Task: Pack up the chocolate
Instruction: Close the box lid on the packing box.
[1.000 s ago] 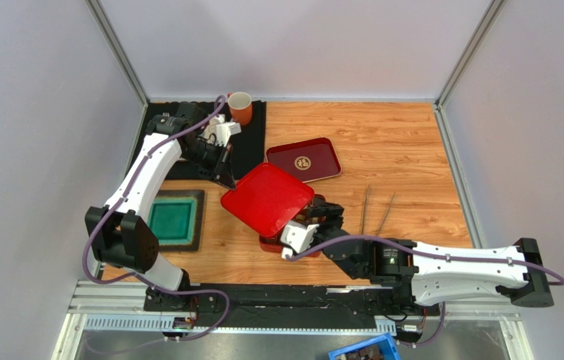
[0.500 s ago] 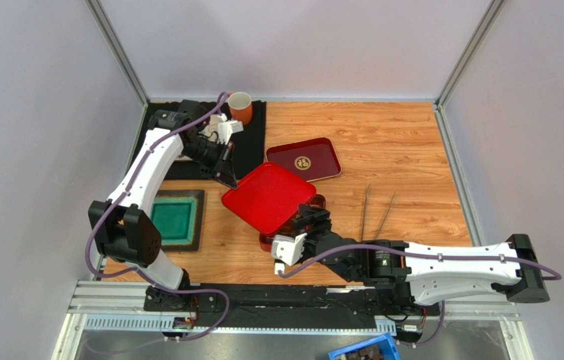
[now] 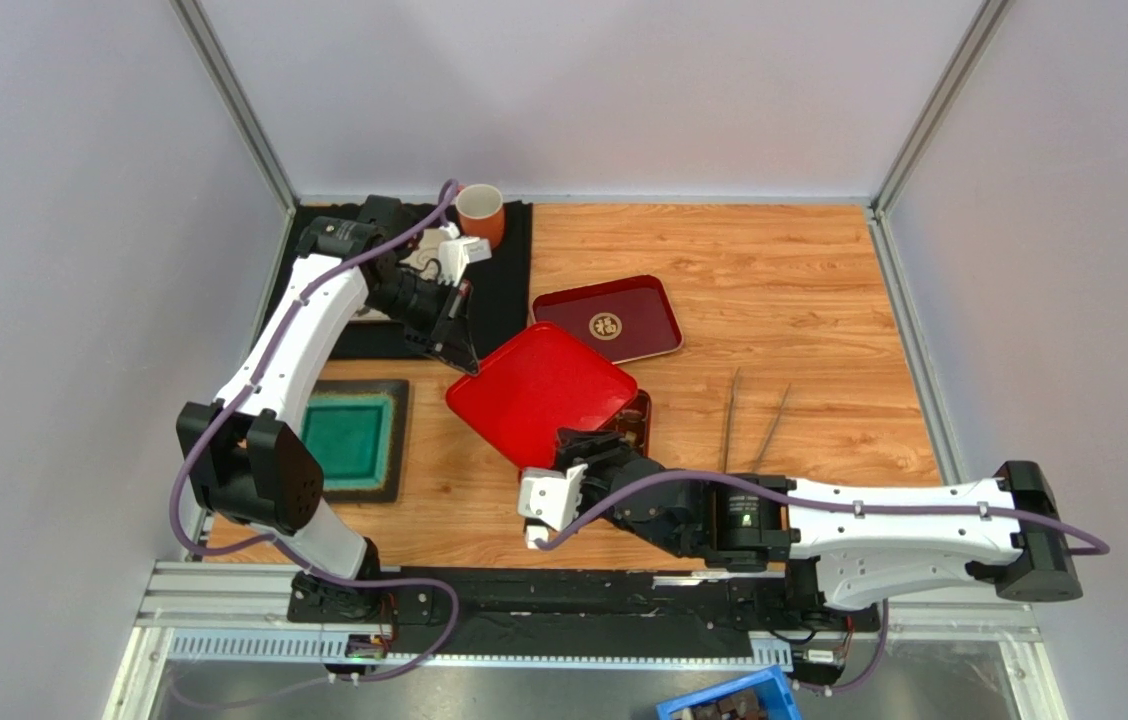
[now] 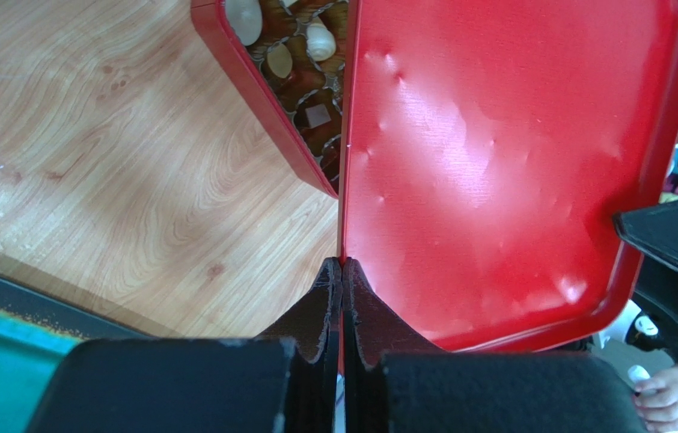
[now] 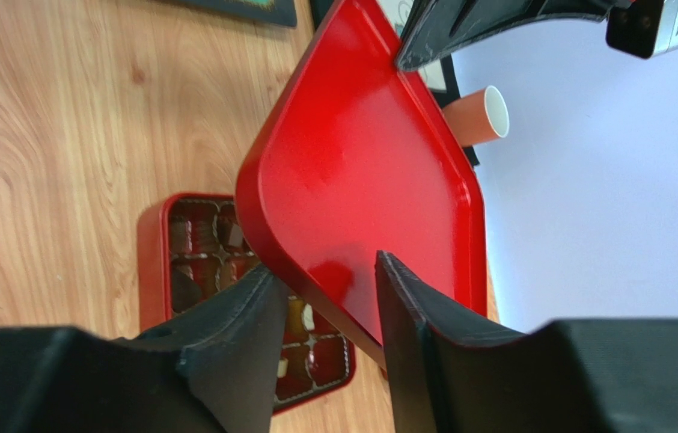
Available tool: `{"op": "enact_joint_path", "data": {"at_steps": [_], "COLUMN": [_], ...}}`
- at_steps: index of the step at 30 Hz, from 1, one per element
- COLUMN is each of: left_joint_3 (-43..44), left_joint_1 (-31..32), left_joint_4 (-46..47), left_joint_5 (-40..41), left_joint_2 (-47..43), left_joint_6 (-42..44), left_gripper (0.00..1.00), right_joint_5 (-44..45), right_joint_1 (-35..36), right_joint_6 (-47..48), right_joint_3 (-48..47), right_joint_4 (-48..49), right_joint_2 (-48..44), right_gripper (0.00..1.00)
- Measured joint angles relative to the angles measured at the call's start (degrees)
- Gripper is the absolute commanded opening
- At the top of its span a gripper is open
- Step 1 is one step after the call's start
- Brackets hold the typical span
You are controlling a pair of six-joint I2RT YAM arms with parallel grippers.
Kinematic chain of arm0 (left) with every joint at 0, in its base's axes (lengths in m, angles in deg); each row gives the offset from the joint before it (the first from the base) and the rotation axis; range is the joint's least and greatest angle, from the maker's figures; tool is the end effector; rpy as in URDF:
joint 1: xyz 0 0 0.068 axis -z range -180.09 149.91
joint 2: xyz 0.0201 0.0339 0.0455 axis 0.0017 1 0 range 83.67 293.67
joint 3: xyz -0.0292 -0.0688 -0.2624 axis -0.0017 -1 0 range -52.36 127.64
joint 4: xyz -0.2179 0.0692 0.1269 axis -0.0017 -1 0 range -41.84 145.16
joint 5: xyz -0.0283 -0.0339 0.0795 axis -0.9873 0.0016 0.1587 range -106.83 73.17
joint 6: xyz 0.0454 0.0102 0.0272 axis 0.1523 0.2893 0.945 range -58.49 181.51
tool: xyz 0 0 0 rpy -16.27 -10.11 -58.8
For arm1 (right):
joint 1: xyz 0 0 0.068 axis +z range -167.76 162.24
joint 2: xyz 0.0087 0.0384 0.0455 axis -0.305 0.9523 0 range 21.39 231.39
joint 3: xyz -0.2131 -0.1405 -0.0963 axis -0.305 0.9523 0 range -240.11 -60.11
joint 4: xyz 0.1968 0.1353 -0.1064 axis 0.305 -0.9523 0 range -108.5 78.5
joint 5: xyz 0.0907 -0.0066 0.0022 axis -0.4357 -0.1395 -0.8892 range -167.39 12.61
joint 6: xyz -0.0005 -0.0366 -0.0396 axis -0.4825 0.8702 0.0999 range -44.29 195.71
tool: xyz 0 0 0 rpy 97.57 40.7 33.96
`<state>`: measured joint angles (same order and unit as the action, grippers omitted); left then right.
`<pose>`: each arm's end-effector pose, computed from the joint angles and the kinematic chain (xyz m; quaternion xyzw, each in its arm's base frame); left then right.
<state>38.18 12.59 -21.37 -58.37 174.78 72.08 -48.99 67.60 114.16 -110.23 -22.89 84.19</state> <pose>0.2808 -0.0875 0.3370 0.2263 0.9020 -0.3542 0.0985 0.0369 0.2455 0.3101 -0.6547 0.5008 0.0211 0.5658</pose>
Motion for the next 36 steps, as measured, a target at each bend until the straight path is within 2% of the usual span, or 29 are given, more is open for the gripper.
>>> {"op": "enact_joint_path", "data": {"at_steps": [3,7,9,10,13,14,17,21,26,31,36], "left_joint_3": [-0.02,0.07,0.42,0.81,2.75,3.5,5.33,5.79,4.61,-6.32,-19.74], "left_joint_1": [0.15,0.22,0.26,0.28,0.33,0.35,0.44,0.42,-0.74,-4.33,-7.08], "left_joint_4": [-0.02,0.07,0.07,0.04,0.02,0.02,0.02,0.74,9.57,24.59,38.95], "left_joint_5": [-0.39,-1.49,-2.16,-2.4,-3.96,-4.61,-5.29,-3.82,-0.31,-0.76,-7.34], "left_joint_2": [0.0,0.0,0.0,0.0,-0.02,-0.02,-0.33,-2.12,-6.32,-14.34,-20.37], "left_joint_6": [0.72,1.73,2.21,2.54,3.45,3.61,3.45,1.44,-3.96,-10.58,-17.79], "left_gripper": [0.0,0.0,0.14,0.18,0.26,0.36,0.5,0.59,0.69,0.78,0.79], "right_joint_5": [-1.62,-4.09,-4.98,-5.53,-6.38,-6.45,-6.54,-7.15,-7.8,-8.5,-9.84], "right_joint_1": [-0.55,-1.25,-1.29,-1.29,-1.33,-1.42,-1.81,-2.05,-2.34,-3.37,-6.73], "right_joint_6": [-1.86,-4.66,-5.6,-6.16,-8.41,-9.51,-13.35,-19.12,-27.36,-35.93,-44.74], "right_joint_3": [-1.57,-3.61,-4.26,-4.59,-5.53,-6.05,-7.65,-9.22,-10.25,-10.25,-8.46], "right_joint_4": [-0.35,-1.97,-2.78,-3.1,-4.81,-5.88,-8.17,-9.62,-9.86,-9.73,-7.78], "right_joint_2": [0.0,0.0,-0.02,-0.02,-0.11,-0.11,-0.31,-1.95,-5.33,-9.57,-15.41], "right_gripper": [0.36,0.19,0.14,0.08,0.0,0.0,0.0,0.0,0.0,0.03,0.06]}}
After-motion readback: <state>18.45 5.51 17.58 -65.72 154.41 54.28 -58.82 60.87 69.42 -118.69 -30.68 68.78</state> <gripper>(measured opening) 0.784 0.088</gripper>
